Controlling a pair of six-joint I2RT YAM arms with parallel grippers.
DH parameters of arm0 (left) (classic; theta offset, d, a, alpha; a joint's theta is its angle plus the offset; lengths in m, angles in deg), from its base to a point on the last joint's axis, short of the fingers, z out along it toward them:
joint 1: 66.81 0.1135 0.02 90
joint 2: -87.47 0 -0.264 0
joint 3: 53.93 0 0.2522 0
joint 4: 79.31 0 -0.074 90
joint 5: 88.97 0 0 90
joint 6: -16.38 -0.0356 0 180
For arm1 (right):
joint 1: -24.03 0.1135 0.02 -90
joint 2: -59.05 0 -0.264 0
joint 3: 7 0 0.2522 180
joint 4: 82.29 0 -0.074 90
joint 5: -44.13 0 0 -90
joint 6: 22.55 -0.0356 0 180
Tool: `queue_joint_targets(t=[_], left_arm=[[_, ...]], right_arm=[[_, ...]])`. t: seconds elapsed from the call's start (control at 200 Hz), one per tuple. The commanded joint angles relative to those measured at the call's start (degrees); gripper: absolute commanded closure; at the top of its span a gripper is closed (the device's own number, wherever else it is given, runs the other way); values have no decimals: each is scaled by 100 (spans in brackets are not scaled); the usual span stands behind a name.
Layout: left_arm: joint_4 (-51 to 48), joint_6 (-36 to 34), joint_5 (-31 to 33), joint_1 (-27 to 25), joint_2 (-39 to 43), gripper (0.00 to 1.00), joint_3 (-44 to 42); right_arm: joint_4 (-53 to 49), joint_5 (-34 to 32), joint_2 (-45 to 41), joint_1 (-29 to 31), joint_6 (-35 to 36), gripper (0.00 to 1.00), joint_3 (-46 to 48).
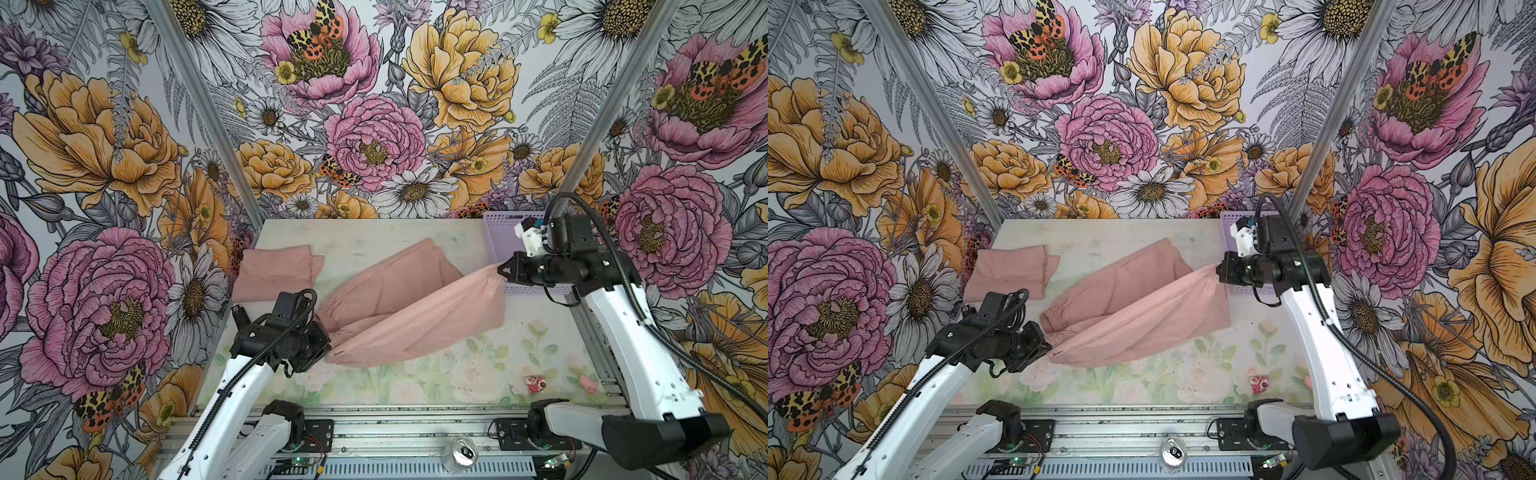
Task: Fold and stack the mixed laundry pile
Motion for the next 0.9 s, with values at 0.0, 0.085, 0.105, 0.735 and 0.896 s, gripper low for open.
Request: queue_joint_targets(t=[0.0, 0.085, 0.105, 0.735, 0.896], left_arm=[[182, -349, 422, 224, -229, 100, 119], [205, -543, 533, 460, -343, 100, 153], [216, -581, 543, 525, -360, 100, 139], [1857, -1062, 243, 1702, -1366, 100, -347], [2161, -1089, 207, 1846, -1754, 100, -253]], right_arm=[[894, -501, 700, 213, 94, 100, -933], [881, -700, 1453, 417, 254, 100, -1659], [881, -734, 1611, 448, 265, 100, -1800], [899, -916, 5063, 747, 13, 100, -4714], [892, -864, 5675, 746, -96, 100, -5341]])
